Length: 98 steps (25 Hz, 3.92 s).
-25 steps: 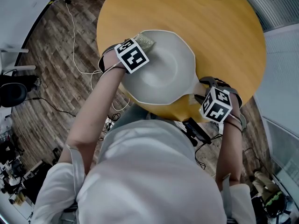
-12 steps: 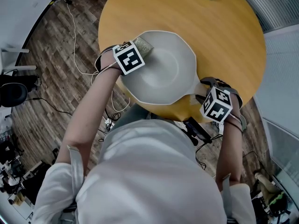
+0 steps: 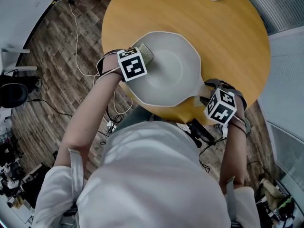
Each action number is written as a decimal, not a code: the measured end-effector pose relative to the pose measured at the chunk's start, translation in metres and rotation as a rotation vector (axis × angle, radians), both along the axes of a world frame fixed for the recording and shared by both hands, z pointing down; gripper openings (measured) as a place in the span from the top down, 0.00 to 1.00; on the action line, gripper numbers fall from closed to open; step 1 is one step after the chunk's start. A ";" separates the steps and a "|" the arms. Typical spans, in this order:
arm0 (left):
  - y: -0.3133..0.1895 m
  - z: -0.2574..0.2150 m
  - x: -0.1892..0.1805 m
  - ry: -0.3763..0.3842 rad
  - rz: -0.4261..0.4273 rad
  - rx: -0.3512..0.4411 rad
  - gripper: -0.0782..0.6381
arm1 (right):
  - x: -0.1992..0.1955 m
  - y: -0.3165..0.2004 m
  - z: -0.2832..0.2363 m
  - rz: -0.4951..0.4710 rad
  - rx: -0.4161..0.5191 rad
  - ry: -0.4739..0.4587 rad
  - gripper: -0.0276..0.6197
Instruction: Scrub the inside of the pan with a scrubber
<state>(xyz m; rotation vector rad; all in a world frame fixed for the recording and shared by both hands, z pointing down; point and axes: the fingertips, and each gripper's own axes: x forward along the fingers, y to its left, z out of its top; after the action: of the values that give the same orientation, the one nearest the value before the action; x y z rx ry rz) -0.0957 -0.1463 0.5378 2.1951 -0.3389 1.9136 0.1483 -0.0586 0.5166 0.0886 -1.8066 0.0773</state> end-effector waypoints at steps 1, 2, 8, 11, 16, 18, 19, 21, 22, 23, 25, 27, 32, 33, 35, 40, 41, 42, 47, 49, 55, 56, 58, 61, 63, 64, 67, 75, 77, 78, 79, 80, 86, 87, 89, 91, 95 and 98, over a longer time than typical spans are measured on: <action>0.002 -0.001 0.000 -0.001 0.011 -0.003 0.87 | 0.000 0.000 -0.001 0.000 0.000 0.001 0.59; 0.003 -0.001 0.000 -0.001 0.022 -0.007 0.87 | 0.000 -0.001 -0.001 -0.001 0.000 0.001 0.59; 0.017 0.001 0.000 0.003 0.092 -0.047 0.87 | 0.001 0.000 0.002 0.000 -0.001 0.005 0.59; 0.024 -0.002 0.000 0.010 0.119 -0.084 0.87 | 0.001 -0.001 -0.001 -0.001 -0.003 0.007 0.59; 0.037 -0.003 0.001 0.017 0.169 -0.128 0.87 | 0.001 0.000 0.000 -0.003 -0.004 0.009 0.59; 0.042 -0.002 0.001 0.017 0.183 -0.143 0.87 | 0.001 0.001 0.002 -0.003 -0.003 0.010 0.59; 0.045 -0.001 0.001 0.018 0.188 -0.150 0.87 | 0.001 0.001 0.003 -0.003 -0.003 0.010 0.59; 0.048 -0.002 0.001 0.019 0.197 -0.160 0.87 | 0.001 0.001 0.002 -0.003 -0.004 0.010 0.59; 0.049 -0.002 0.001 0.019 0.204 -0.164 0.87 | 0.001 0.001 0.002 -0.003 -0.005 0.011 0.59; 0.050 -0.003 0.002 0.019 0.213 -0.170 0.87 | 0.001 0.001 0.001 -0.003 -0.006 0.011 0.59; 0.055 -0.004 0.003 0.015 0.239 -0.183 0.87 | 0.000 0.000 0.000 -0.004 -0.007 0.012 0.59; 0.061 -0.004 0.004 0.006 0.268 -0.192 0.87 | 0.000 0.000 -0.001 -0.004 -0.008 0.011 0.59; 0.066 0.002 0.004 -0.014 0.296 -0.200 0.87 | 0.000 0.002 0.003 -0.005 -0.007 0.011 0.59; 0.067 0.002 0.004 -0.015 0.302 -0.200 0.87 | 0.000 0.002 0.004 -0.005 -0.007 0.010 0.59; 0.069 0.002 0.004 -0.019 0.322 -0.200 0.87 | 0.000 0.002 0.004 -0.005 -0.008 0.008 0.59; 0.081 0.003 0.009 -0.021 0.387 -0.227 0.87 | -0.002 0.001 0.003 -0.008 -0.007 0.013 0.59; 0.083 0.005 0.011 -0.025 0.398 -0.231 0.87 | -0.002 0.001 0.003 -0.008 -0.008 0.014 0.59; 0.084 0.006 0.012 -0.028 0.407 -0.233 0.87 | -0.002 0.000 0.004 -0.008 -0.008 0.013 0.59; 0.090 0.011 0.019 -0.031 0.429 -0.253 0.87 | -0.002 0.000 0.006 -0.006 -0.007 0.012 0.59; 0.089 0.008 0.019 -0.029 0.428 -0.260 0.87 | -0.003 -0.001 0.001 -0.007 -0.007 0.013 0.59; 0.100 0.006 0.026 0.014 0.423 -0.301 0.87 | -0.002 0.001 0.002 -0.006 -0.009 0.015 0.59; 0.102 0.006 0.028 0.026 0.418 -0.310 0.87 | -0.002 0.001 0.002 -0.006 -0.010 0.016 0.59; 0.106 0.006 0.031 0.037 0.416 -0.317 0.87 | -0.003 0.001 0.001 -0.008 -0.010 0.017 0.59; 0.110 0.006 0.038 0.048 0.424 -0.326 0.87 | -0.003 0.000 -0.001 -0.008 -0.011 0.018 0.59; 0.112 0.008 0.043 0.053 0.431 -0.332 0.87 | -0.003 0.000 -0.001 -0.008 -0.012 0.018 0.59; 0.113 0.009 0.044 0.053 0.434 -0.333 0.87 | -0.004 0.000 0.000 -0.008 -0.012 0.019 0.59; 0.115 0.013 0.048 0.056 0.443 -0.334 0.87 | -0.004 0.000 0.002 -0.007 -0.011 0.020 0.59; 0.126 0.014 0.066 0.114 0.450 -0.335 0.87 | -0.004 0.003 0.003 -0.008 -0.007 0.023 0.59; 0.127 0.015 0.070 0.119 0.458 -0.337 0.87 | -0.004 0.003 0.004 -0.006 -0.008 0.022 0.59; 0.127 0.015 0.072 0.121 0.461 -0.337 0.87 | -0.004 0.002 0.004 -0.006 -0.009 0.022 0.59; 0.127 0.015 0.073 0.125 0.463 -0.338 0.87 | -0.004 0.002 0.004 -0.006 -0.010 0.022 0.59; 0.127 0.015 0.075 0.130 0.464 -0.339 0.87 | -0.004 0.001 0.004 -0.006 -0.010 0.023 0.59; 0.131 0.012 0.086 0.172 0.470 -0.356 0.87 | -0.004 0.000 0.002 -0.018 -0.009 0.033 0.59; 0.132 0.012 0.088 0.178 0.470 -0.357 0.87 | -0.004 0.000 0.002 -0.019 -0.009 0.034 0.59; 0.134 0.011 0.093 0.199 0.469 -0.357 0.87 | -0.004 0.001 0.002 -0.019 -0.009 0.034 0.59; 0.132 0.009 0.098 0.228 0.468 -0.350 0.87 | -0.007 0.000 0.001 -0.019 -0.010 0.034 0.59; 0.134 0.008 0.106 0.259 0.467 -0.345 0.87 | -0.007 0.002 0.001 -0.021 -0.010 0.036 0.59; 0.135 0.009 0.109 0.268 0.461 -0.352 0.87 | -0.007 0.002 0.002 -0.022 -0.010 0.036 0.59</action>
<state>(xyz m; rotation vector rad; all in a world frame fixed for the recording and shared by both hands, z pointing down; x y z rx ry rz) 0.0130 -0.0111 0.5473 2.3713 0.5502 1.6644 0.1410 -0.0562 0.5185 0.0619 -1.7706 0.0687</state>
